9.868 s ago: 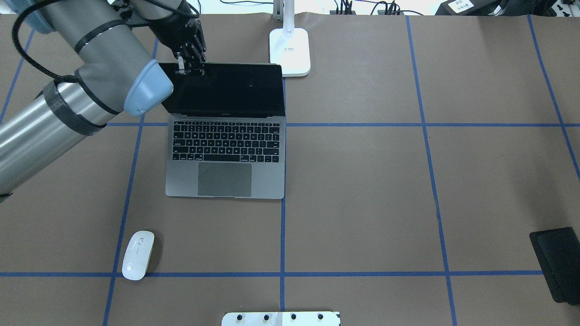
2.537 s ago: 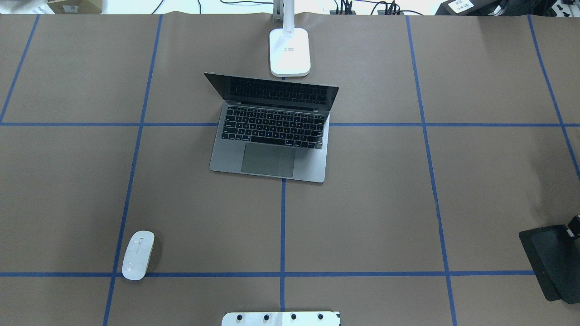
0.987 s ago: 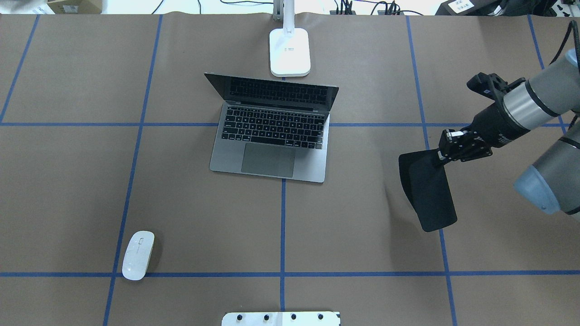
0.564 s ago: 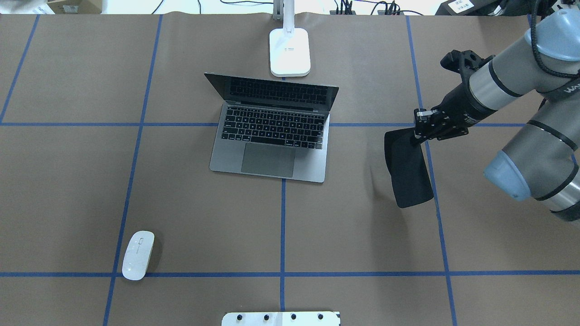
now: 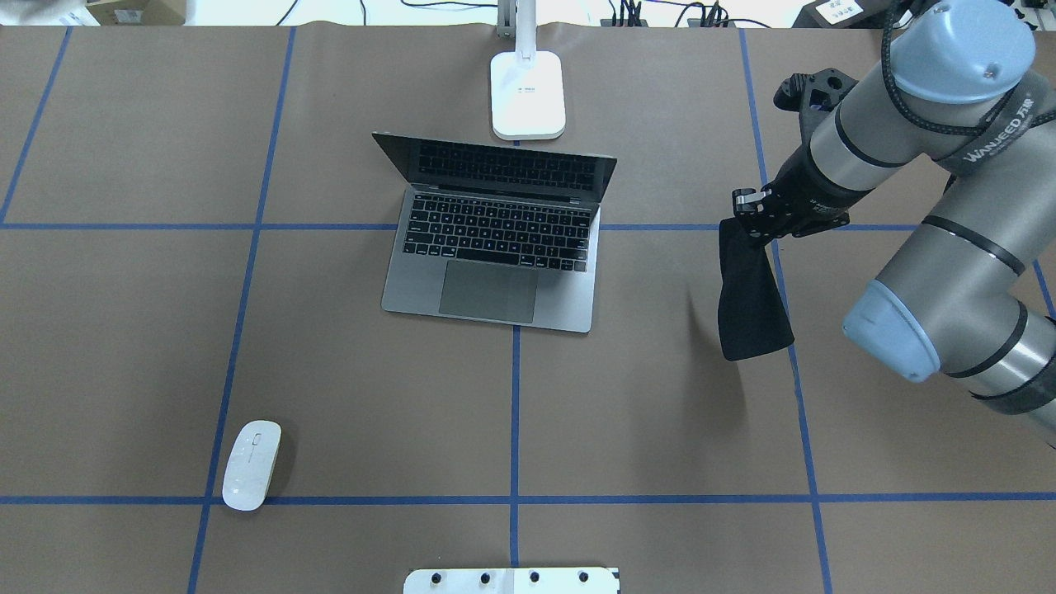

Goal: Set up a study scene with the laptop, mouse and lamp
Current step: 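Carry the mouse pad beside the laptop and release it with the right gripper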

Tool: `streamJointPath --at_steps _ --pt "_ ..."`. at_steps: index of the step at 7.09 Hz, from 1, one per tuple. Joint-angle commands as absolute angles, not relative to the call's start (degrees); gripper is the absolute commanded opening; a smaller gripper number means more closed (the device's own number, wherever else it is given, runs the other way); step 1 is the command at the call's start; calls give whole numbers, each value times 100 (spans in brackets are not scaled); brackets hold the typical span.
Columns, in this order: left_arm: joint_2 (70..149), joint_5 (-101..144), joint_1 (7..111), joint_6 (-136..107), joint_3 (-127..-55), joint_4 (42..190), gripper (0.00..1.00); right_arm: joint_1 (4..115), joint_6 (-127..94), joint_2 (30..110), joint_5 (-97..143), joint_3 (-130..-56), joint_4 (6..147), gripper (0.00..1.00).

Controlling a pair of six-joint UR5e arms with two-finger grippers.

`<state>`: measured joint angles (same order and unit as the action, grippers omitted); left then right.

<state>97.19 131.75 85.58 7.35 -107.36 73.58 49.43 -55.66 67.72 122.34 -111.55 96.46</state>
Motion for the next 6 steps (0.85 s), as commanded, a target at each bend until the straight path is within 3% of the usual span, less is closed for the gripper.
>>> streamJointPath --at_steps 1,5,6 --pt "9721 13175 8561 738 -10740 7356 99 4939 -5432 6610 12077 -11206 9975 0" --pt "9721 13175 8587 738 -10766 7357 99 4878 -5301 6399 11595 -11127 9976 0" --pt "9721 13175 8587 738 -10767 7356 99 4834 -5291 6277 11367 -11092 9993 99"
